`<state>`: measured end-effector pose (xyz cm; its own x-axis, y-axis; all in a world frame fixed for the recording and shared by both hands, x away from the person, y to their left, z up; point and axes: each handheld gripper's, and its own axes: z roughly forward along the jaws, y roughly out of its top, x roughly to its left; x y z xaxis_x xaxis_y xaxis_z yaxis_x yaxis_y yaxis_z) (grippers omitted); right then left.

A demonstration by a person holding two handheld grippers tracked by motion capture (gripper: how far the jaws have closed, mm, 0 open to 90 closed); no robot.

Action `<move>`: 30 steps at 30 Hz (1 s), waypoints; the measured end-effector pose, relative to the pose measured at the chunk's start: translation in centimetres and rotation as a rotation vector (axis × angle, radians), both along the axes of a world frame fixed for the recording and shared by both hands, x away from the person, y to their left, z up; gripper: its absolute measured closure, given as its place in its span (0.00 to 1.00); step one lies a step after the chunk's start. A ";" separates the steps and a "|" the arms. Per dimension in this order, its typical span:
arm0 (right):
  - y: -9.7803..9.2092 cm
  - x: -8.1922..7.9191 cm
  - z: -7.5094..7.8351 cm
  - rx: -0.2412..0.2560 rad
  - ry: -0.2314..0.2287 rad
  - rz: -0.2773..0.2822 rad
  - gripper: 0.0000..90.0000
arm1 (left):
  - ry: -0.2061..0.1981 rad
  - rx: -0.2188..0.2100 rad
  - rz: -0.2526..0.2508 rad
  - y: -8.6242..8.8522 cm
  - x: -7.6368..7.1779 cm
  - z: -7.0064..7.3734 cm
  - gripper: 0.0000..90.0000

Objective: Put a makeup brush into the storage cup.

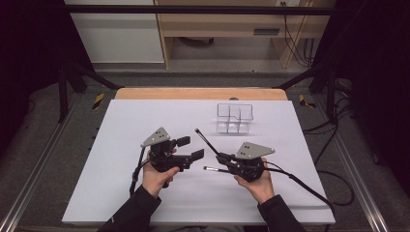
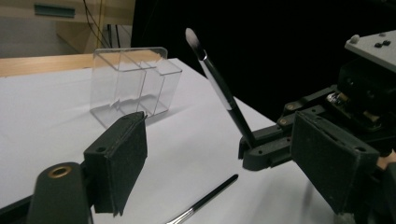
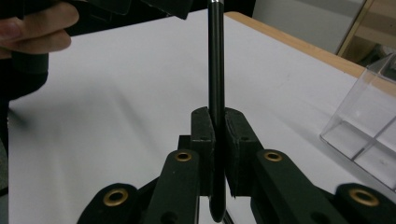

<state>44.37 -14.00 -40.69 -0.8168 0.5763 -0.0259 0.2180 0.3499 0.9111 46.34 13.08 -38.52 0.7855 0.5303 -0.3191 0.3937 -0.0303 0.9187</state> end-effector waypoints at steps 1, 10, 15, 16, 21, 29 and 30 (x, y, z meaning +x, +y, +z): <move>0.0 0.0 0.0 0.008 0.001 0.001 0.93 | -0.004 -0.004 0.000 -0.2 0.0 0.1 0.21; 0.1 0.0 0.1 0.035 -0.005 0.008 0.93 | 0.006 -0.049 -0.002 -1.2 0.6 0.4 0.28; 0.2 0.0 0.1 0.045 -0.002 0.013 0.93 | 0.017 -0.071 -0.002 -1.5 0.8 0.4 0.34; 0.2 0.0 0.1 0.048 0.000 0.015 0.93 | 0.019 -0.073 -0.003 -1.5 0.9 0.4 0.35; 0.3 -0.1 0.0 0.050 -0.003 0.023 0.93 | 0.026 -0.086 0.002 -1.6 1.1 0.4 0.46; 0.5 -0.2 0.0 0.058 -0.003 0.036 0.93 | 0.031 -0.103 0.006 -1.4 1.0 0.5 0.62; 0.5 -0.2 0.0 0.057 -0.005 0.036 0.93 | 0.027 -0.101 0.010 -1.3 1.0 0.5 0.63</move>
<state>44.15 -13.46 -40.72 -0.8369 0.5473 0.0021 0.2018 0.3052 0.9307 47.32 11.75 -38.04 0.7704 0.5025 -0.3925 0.4184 0.0660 0.9058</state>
